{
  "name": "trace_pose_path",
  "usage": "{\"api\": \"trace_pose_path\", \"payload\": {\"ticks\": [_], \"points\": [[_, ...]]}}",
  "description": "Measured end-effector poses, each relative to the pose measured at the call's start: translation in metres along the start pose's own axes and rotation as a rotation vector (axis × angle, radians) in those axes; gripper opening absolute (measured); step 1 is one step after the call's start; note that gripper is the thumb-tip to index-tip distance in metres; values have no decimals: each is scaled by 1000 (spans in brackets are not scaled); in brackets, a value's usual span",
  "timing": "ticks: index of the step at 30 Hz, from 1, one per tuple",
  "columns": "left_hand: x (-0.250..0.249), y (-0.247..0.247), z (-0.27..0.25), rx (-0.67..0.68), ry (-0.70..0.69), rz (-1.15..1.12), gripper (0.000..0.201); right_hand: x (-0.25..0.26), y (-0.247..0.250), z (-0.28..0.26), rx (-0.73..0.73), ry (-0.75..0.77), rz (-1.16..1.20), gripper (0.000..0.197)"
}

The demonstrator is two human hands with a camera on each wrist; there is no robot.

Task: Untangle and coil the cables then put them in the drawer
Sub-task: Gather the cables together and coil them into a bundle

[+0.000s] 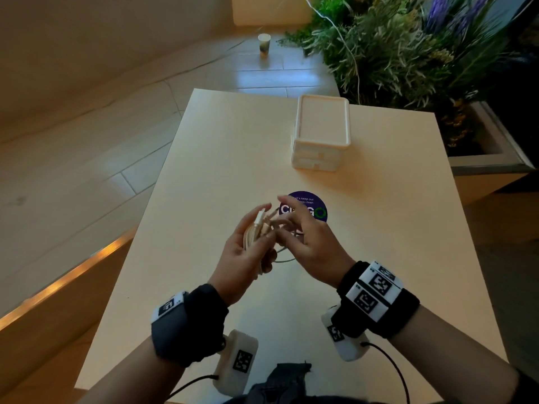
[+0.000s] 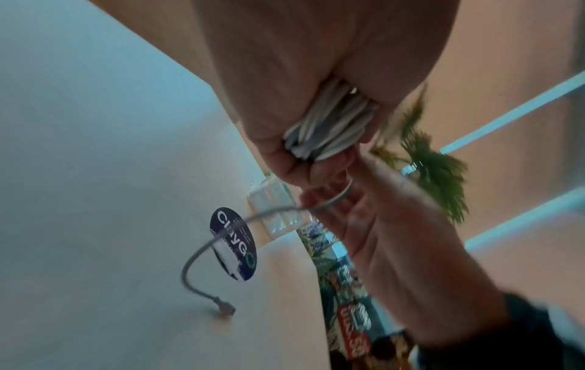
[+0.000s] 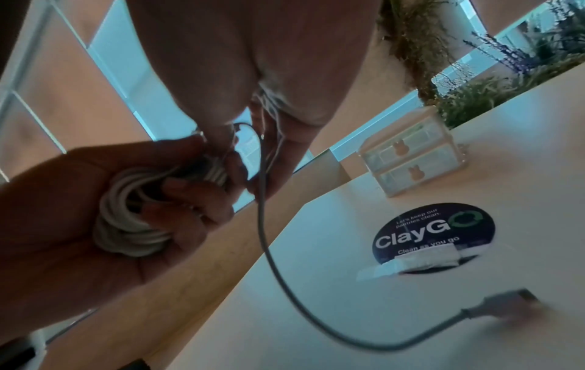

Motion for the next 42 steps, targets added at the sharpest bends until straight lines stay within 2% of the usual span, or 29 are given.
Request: {"api": "trace_pose_path", "payload": {"ticks": [2, 4, 7, 9, 11, 13, 15, 17, 22, 25, 27, 29, 31, 33, 36, 38, 42], "points": [[-2, 8, 5, -102, 46, -83, 26, -8, -2, -3, 43, -113, 28, 42], [-4, 18, 11, -203, 65, -162, 16, -17, -7, -10, 63, -150, -60, 36], [-5, 33, 21, -369, 46, -242, 10, -17, -19, -26, 55, -100, -238, 34], [-4, 39, 26, -453, 37, -292, 7, -11, -33, -39, 119, -32, -399, 37], [-2, 40, 29, -484, 39, -324, 5, -7, -46, -48, 195, -18, -515, 39], [0, 38, 30, -513, 64, -331, 12, -6, -52, -51, 230, -24, -594, 39], [4, 36, 30, -535, 93, -293, 20, -6, -54, -52, 257, -23, -654, 40], [9, 34, 29, -553, 109, -253, 19, -5, -54, -52, 302, -4, -697, 43], [21, 32, 31, -565, 164, -487, 16, 6, -45, -53, 389, 21, -710, 41], [24, 44, 32, -566, 183, -370, 18, 12, -26, -56, 417, 14, -645, 39], [21, 50, 32, -522, 181, -265, 20, 15, -6, -56, 395, 43, -630, 36], [16, 50, 30, -403, 211, -116, 18, 21, 11, -53, 373, 75, -598, 33], [15, 40, 25, -217, 268, 54, 12, 30, 18, -45, 328, 136, -494, 29], [19, 23, 18, 13, 331, 159, 14, 39, 19, -34, 214, 201, -355, 23], [25, -4, 5, 327, 401, 202, 28, 40, 18, -19, 17, 137, -158, 17], [29, -11, -1, 387, 472, 141, 35, 34, 16, -13, -84, 69, -91, 14], [30, -11, -5, 312, 650, -218, 46, 11, 11, -5, -182, -25, -109, 13]]}}
Point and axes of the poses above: each hand's wrist, its own z-axis towards the middle knuckle, its own y-axis out of the back of the hand, x = y × z, the point moved 5 cm from there along z, towards the middle knuckle, and after that the axes turned 6 degrees about -y, right-handed, at the moved point
